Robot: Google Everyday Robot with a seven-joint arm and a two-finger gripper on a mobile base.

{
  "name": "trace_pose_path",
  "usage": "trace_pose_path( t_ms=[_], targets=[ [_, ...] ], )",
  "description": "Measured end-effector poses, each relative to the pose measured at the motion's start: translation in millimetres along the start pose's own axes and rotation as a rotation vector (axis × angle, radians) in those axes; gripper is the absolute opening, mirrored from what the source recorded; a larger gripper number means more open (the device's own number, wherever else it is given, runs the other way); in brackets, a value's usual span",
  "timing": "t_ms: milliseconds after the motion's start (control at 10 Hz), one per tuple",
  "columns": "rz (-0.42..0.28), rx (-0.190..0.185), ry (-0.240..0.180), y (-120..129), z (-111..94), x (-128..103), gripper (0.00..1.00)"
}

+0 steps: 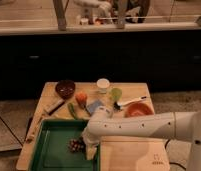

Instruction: Place grapes in table surface

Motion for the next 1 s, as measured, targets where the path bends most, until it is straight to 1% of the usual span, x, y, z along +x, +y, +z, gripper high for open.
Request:
trace_pose_path(
  t_ms=[200,300,400,500,600,1000],
  targets=[
    [0.006,-0.004,0.004,-2,-1,2,0.37],
    [0.003,-0.004,0.007,-4,-4,1,0.24],
    [0.001,-0.002,0.008,-5,-7,0,0.16],
    [0.0,0.001,0.01,-7,-10,-1,0.06],
    [-0.003,0.002,0.009,-8,-12,-2,0.01],
    [-0.008,0.011,0.001,-12,-19,-5,0.0]
  ],
)
